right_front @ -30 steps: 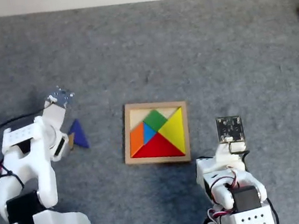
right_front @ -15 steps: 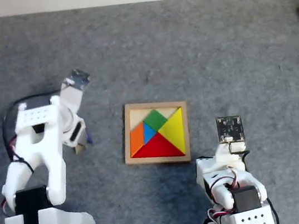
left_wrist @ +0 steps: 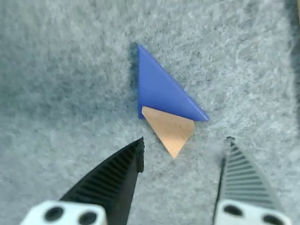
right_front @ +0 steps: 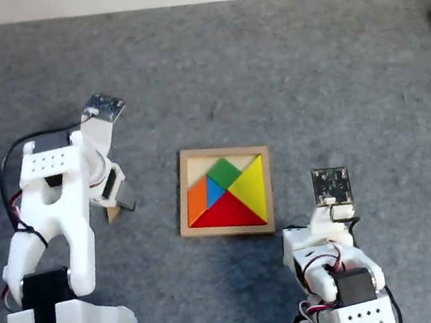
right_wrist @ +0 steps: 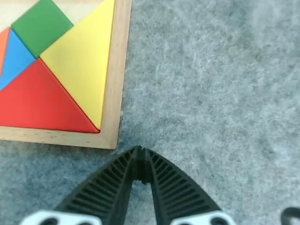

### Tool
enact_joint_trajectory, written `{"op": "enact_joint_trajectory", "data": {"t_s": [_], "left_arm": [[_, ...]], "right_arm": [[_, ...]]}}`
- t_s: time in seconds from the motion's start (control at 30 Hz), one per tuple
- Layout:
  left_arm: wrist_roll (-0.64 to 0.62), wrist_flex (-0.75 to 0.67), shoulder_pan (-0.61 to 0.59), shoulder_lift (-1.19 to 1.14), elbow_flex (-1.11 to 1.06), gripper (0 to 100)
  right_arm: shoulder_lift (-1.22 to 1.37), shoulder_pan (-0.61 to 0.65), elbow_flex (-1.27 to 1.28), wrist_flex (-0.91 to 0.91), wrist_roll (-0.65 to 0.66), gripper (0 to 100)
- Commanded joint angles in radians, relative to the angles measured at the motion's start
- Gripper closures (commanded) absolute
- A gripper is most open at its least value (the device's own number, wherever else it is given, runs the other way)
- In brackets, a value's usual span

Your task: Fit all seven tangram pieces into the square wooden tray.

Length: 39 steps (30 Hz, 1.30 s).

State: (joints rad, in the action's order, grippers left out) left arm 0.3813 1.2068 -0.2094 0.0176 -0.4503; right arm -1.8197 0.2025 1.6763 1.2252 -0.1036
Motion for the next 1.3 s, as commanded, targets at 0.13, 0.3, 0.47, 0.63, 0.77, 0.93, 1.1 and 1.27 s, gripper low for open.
{"op": "enact_joint_trajectory", "data": {"t_s": [0.13,0.3,0.47,0.63,0.77,0.93,1.1,1.27], "left_arm": [[-0.124,-0.207,0.018,0.004,-0.125,73],[-0.124,-0.255,0.018,0.005,-0.165,74],[-0.120,-0.253,0.024,0.005,-0.170,82],[-0.120,-0.253,0.024,0.005,-0.171,84],[-0.120,-0.252,0.025,0.008,-0.173,84],[-0.120,-0.170,0.056,0.016,-0.131,84],[-0.118,-0.046,0.097,0.016,-0.010,84],[-0.117,0.063,0.160,0.015,0.151,84]], "right_arm": [[-0.019,-0.005,0.108,0.005,-0.008,99.3],[-0.019,-0.005,0.108,0.005,-0.008,99.3],[-0.019,-0.007,0.108,0.005,-0.008,99.3],[-0.019,-0.007,0.108,0.005,-0.008,99.3],[-0.019,-0.007,0.108,0.005,-0.008,99.3],[-0.019,-0.007,0.108,0.005,-0.008,99.3],[-0.019,-0.007,0.108,0.005,-0.008,99.3],[-0.019,-0.007,0.108,0.005,-0.008,99.3]]}}
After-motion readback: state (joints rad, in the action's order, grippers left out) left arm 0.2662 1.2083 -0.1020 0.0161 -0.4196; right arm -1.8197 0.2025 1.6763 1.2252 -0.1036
